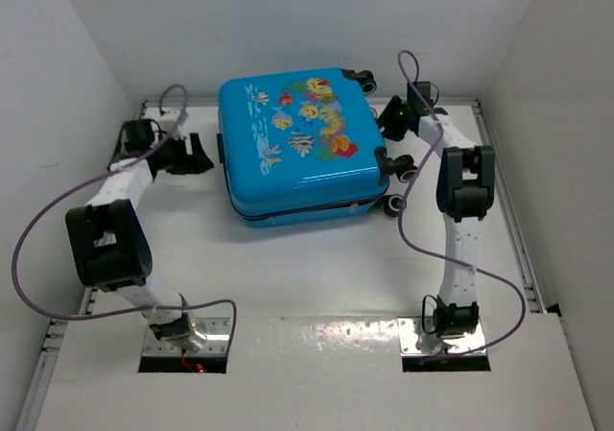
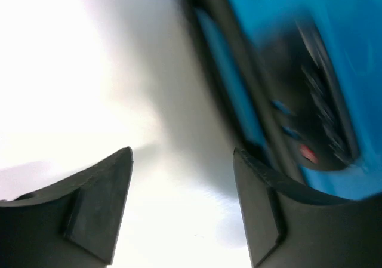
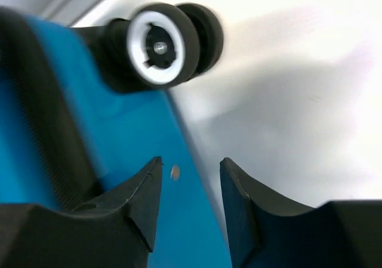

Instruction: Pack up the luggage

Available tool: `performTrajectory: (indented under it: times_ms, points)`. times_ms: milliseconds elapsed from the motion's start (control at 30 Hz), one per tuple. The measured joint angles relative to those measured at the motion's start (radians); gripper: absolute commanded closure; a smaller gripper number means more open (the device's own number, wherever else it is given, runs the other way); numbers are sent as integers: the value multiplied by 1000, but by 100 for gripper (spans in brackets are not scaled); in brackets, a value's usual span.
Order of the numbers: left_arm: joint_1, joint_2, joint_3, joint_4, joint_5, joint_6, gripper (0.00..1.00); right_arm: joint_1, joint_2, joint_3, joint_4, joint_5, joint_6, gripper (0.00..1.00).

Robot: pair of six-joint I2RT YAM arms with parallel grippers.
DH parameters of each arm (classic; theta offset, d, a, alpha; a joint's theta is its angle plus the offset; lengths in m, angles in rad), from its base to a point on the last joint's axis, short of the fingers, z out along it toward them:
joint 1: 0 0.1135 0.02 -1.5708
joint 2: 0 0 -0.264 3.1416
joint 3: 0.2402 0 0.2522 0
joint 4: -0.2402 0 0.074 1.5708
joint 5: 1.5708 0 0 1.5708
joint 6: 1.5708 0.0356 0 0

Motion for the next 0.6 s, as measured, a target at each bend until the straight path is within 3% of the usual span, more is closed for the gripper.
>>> performTrajectory:
  times_ms: [133,267,467,600]
  points:
    - [121,116,221,-65,45,17,37,-56,-134,-19,-66,-21,-90,55]
    - [178,192,219,-55,68,-31,40,-108,-287,-16,-96,-7,-189,55]
    - [50,196,102,-61,21,-177,45,-122,-451,-39,-185,37,-309,55]
    - [-20,171,65,-15,13,-286,45,-97,-626,-277,-188,48,-356,53]
